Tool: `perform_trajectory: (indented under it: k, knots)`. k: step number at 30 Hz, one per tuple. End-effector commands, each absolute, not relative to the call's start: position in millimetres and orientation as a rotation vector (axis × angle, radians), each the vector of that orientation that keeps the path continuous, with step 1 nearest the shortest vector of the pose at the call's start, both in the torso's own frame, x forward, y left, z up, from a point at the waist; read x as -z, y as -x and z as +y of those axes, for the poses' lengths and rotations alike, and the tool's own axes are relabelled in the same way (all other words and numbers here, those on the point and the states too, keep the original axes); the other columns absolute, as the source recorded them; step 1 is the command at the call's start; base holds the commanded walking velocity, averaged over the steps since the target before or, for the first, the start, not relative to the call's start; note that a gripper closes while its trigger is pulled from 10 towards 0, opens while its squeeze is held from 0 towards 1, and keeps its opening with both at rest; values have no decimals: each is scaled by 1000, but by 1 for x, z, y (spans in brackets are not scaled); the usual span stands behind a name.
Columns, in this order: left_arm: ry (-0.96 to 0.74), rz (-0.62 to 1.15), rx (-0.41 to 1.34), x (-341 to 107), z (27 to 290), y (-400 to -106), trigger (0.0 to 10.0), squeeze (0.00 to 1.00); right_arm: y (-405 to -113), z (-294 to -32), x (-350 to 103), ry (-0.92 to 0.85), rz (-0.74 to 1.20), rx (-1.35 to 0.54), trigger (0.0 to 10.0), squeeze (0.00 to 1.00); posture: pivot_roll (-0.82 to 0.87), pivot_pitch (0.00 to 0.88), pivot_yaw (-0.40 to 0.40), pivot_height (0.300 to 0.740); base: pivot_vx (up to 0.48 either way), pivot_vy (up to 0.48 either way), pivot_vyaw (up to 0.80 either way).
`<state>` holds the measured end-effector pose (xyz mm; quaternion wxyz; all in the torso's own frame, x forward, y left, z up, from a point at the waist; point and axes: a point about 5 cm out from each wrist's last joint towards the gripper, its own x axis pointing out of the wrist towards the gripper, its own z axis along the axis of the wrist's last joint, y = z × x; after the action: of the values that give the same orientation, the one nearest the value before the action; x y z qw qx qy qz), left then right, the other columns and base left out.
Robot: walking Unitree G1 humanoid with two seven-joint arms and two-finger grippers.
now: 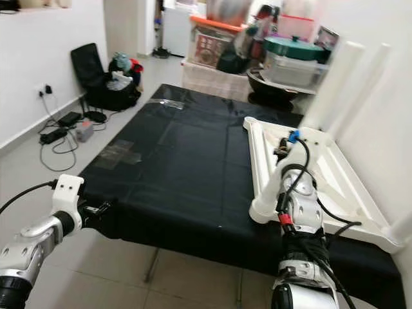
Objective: Building children table
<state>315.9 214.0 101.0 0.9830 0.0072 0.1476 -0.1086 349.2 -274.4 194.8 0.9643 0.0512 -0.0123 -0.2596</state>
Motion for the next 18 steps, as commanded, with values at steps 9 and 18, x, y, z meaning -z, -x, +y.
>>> perform_trajectory:
  k: [9,18]
  knots:
    - [22,307,246,-98,207,-313,10000,0,-326,-302,-175,-109,56,795,10000,0,83,0,-140,740,0,0,0]
    - [18,309,251,-99,210,-312,10000,0,-337,-281,-182,-177,4,605,10000,267,86,0,-143,740,0,0,0]
